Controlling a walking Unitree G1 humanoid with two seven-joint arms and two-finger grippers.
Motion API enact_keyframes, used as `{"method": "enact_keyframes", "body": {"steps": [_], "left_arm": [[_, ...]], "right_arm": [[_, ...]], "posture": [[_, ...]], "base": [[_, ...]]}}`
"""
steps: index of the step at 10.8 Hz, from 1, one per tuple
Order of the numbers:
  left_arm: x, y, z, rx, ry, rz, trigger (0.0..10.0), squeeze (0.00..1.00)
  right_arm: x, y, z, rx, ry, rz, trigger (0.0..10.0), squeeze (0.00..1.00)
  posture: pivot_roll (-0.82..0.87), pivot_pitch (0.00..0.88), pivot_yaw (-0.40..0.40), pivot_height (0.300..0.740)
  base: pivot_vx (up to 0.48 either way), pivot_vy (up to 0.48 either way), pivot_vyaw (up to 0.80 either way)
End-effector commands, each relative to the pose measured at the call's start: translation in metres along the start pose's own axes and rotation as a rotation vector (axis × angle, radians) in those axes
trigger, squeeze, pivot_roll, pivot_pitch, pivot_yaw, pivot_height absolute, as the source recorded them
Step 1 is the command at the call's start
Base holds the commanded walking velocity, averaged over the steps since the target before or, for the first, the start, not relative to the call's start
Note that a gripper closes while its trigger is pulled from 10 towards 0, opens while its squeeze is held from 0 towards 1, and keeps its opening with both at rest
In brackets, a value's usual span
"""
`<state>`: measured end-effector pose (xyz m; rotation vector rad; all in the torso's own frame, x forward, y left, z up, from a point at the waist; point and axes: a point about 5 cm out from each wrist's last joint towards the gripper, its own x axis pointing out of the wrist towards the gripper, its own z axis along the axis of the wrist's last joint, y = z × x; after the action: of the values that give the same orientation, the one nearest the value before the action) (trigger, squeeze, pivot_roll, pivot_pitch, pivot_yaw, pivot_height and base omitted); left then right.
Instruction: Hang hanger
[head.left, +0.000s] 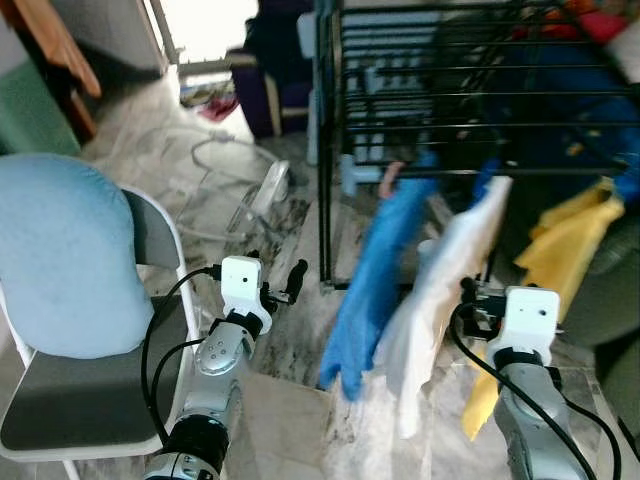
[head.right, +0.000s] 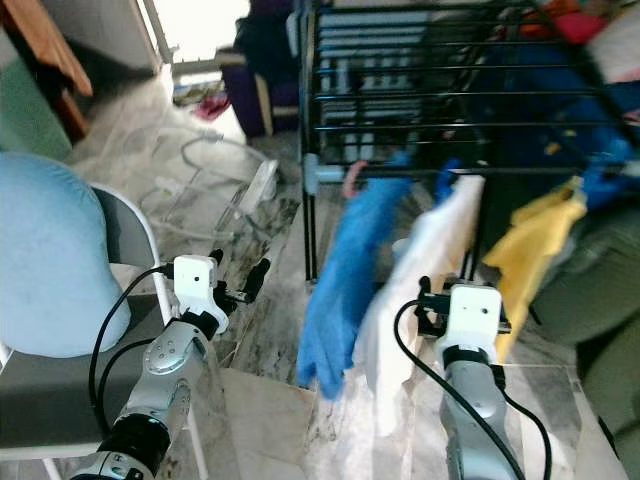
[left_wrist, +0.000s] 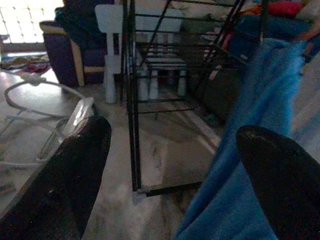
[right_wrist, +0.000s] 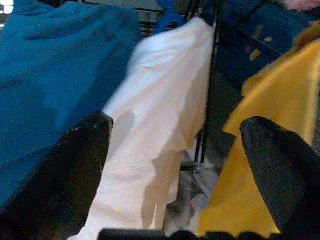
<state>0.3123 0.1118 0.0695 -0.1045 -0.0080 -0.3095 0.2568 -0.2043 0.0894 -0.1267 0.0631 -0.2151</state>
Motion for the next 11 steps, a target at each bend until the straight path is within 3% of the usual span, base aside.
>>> {"method": "enact_keyframes", "body": {"steps": [1, 5, 8, 11], "left_arm": [[0.0, 0.001, -0.001, 0.005, 0.005, -0.007, 10.0, 0.0], [-0.002, -0.001, -0.004, -0.006, 0.016, -0.009, 10.0, 0.0], [-0.001, 0.0, -0.007, -0.007, 0.036, 0.008, 10.0, 0.0], [0.0, 0.002, -0.006, 0.01, 0.042, -0.016, 10.0, 0.0]], "right_arm": [[0.001, 0.001, 0.001, -0.002, -0.002, 0.009, 10.0, 0.0], [-0.001, 0.001, 0.0, -0.008, 0.005, 0.014, 10.0, 0.0], [0.001, 0.002, 0.001, -0.013, 0.008, 0.025, 10.0, 0.0], [0.007, 0.023, -0.006, -0.019, 0.083, 0.169, 10.0, 0.0]], "posture": [[-0.22, 0.051, 0.053, 0.74], [-0.23, 0.052, 0.049, 0.74], [-0.23, 0.07, 0.053, 0.74], [-0.22, 0.104, 0.064, 0.74]], "base": [[0.352, 0.0, 0.0], [0.337, 0.0, 0.0], [0.0, 0.0, 0.0], [0.0, 0.0, 0.0]]}}
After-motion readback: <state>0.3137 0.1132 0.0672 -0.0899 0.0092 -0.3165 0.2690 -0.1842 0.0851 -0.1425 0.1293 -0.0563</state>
